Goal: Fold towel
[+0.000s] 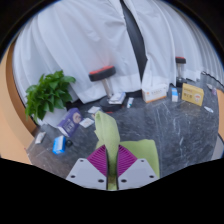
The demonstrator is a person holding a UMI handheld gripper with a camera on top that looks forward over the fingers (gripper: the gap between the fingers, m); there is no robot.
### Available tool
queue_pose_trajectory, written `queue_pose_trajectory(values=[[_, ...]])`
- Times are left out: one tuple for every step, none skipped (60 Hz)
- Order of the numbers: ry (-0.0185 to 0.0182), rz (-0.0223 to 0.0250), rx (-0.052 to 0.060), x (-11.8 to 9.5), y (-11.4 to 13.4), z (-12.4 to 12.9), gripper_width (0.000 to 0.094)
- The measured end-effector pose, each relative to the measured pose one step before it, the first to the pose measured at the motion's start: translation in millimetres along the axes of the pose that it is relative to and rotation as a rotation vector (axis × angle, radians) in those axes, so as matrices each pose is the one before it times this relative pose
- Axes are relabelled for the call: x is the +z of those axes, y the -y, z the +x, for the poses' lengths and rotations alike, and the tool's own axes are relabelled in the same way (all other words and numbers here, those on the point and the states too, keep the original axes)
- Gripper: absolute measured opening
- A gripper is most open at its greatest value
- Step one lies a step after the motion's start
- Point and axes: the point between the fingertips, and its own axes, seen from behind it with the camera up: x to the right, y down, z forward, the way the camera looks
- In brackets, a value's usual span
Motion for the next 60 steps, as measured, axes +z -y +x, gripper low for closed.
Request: queue_pose_trajectory(values=[[-0.01435,-0.01714,-0.0002,2.77,-6.80,11.99,0.0130],[-0.01393,-0.01809,0.0011,2.80,-6.64,11.28,0.0156],[-0.01320,-0.01668,0.0008,2.95,-6.42,11.07,0.0186],[-0.01146,-0.01275,-0.0004,1.83,-6.36,12.02,0.0224],[-0.01201,-0.01104,-0.0011,2.40,-4.71,9.96,0.0263],[-0.01019,-0.01025,-0.0028,1.50,-5.24,9.66,0.0307],[-0.01493,-0.00768,-0.0030,1.46,-4.52,8.93,0.0410],[-0.01920,-0.00794,-0.0062,0.45,-3.04,10.98,0.0446],[-0.02035,-0.00466,-0.0066,-0.32,-1.89,10.69,0.0482],[-0.02168,-0.00052,-0.0071,-1.28,-0.93,10.86,0.0615],[-0.02185,0.00325,-0.0071,-1.72,0.06,10.59,0.0668],[-0.01875,0.00633,-0.0072,-2.10,0.87,9.22,0.0686],[-0.01456,0.00865,-0.0071,-2.60,1.55,7.79,0.0720],[-0.01073,0.00847,-0.0070,-3.03,1.60,6.47,0.0754],[-0.00739,0.00637,-0.0080,-2.95,2.16,6.36,0.0779],[-0.00720,0.00583,-0.0070,-3.34,0.84,5.00,0.0802],[-0.00668,0.00512,-0.0057,-4.23,-0.42,5.25,0.0826],[-0.00756,0.00274,-0.0051,-3.81,0.19,3.79,0.0839],[-0.00767,0.00295,-0.0053,-4.40,0.63,4.13,0.0847],[-0.00592,0.00479,-0.0056,-4.76,0.93,3.29,0.0845],[-0.00478,0.00583,-0.0058,-4.72,1.19,2.51,0.0846],[-0.00408,0.00627,-0.0053,-5.46,1.28,1.81,0.0847],[-0.00393,0.00565,-0.0061,-5.38,1.11,1.53,0.0847],[-0.00380,0.00516,-0.0059,-5.69,0.85,1.31,0.0848],[-0.00387,0.00521,-0.0055,-5.95,1.08,0.71,0.0848],[-0.00343,-0.00232,-0.0092,-5.66,3.99,1.89,0.0847],[-0.00507,0.00884,-0.0033,-6.51,-0.62,-0.18,0.0846],[-0.00438,0.00492,-0.0047,-7.04,0.73,-0.45,0.0847],[-0.00399,0.00557,-0.0040,-7.06,0.67,-0.79,0.0850],[-0.00270,0.00629,-0.0036,-7.15,0.79,-1.18,0.0851],[-0.00195,0.00682,-0.0034,-7.49,0.71,-1.71,0.0851],[-0.00126,0.00686,-0.0027,-7.78,0.64,-1.97,0.0850],[-0.00127,0.00288,-0.0036,-7.85,1.99,-2.15,0.0851],[-0.00207,0.00749,-0.0015,-8.40,-0.45,-2.18,0.0849],[-0.00276,0.00575,-0.0026,-8.50,0.28,-2.37,0.0850],[-0.00406,0.00547,-0.0031,-8.46,-0.06,-2.25,0.0848],[-0.00486,0.00490,-0.0024,-8.78,-0.33,-2.42,0.0849],[-0.00493,0.00493,-0.0016,-9.01,-0.58,-2.40,0.0849],[-0.00477,0.00518,-0.0007,-9.13,-0.63,-2.48,0.0848],[-0.00421,0.00393,-0.0017,-8.22,0.46,-2.68,0.0849],[-0.00602,0.00619,0.0004,-9.66,-1.40,-2.62,0.0848],[-0.00717,0.00477,0.0001,-8.94,-1.05,-1.93,0.0849],[-0.00828,0.00333,0.0006,-9.31,-1.40,-1.88,0.0852],[-0.00713,0.00259,0.0001,-9.21,-1.66,-2.06,0.0856],[-0.00564,0.00218,-0.0005,-9.06,-1.98,-2.37,0.0859],[-0.00559,0.00258,-0.0007,-9.15,-2.00,-2.45,0.0857],[-0.00453,0.00320,-0.0009,-9.00,-2.12,-2.72,0.0854],[-0.00390,0.00412,-0.0011,-8.71,-1.77,-2.15,0.0852],[-0.00195,0.00258,0.0002,-8.35,-1.56,-2.52,0.0850],[-0.00228,0.00384,0.0003,-8.56,-1.42,-2.86,0.0852],[-0.00191,0.00332,-0.0003,-8.44,-1.49,-2.71,0.0851],[-0.00139,0.00268,-0.0004,-8.04,-1.62,-2.56,0.0849],[-0.00088,0.00209,0.0005,-7.68,-1.74,-2.20,0.0850],[-0.00057,0.00156,0.0013,-7.56,-1.70,-2.22,0.0849],[-0.00082,0.00005,0.0024,-7.25,-1.87,-2.03,0.0849],[0.00029,-0.00206,0.0031,-6.83,-1.94,-2.17,0.0849],[0.00102,-0.00168,0.0029,-7.37,-2.09,-1.93,0.0849],[0.00225,-0.00183,0.0021,-6.11,-1.55,-2.29,0.0849],[0.00089,0.00033,-0.0003,-6.14,-1.32,-1.98,0.0849],[-0.00012,0.00113,-0.0008,-5.78,-1.08,-1.31,0.0850]])
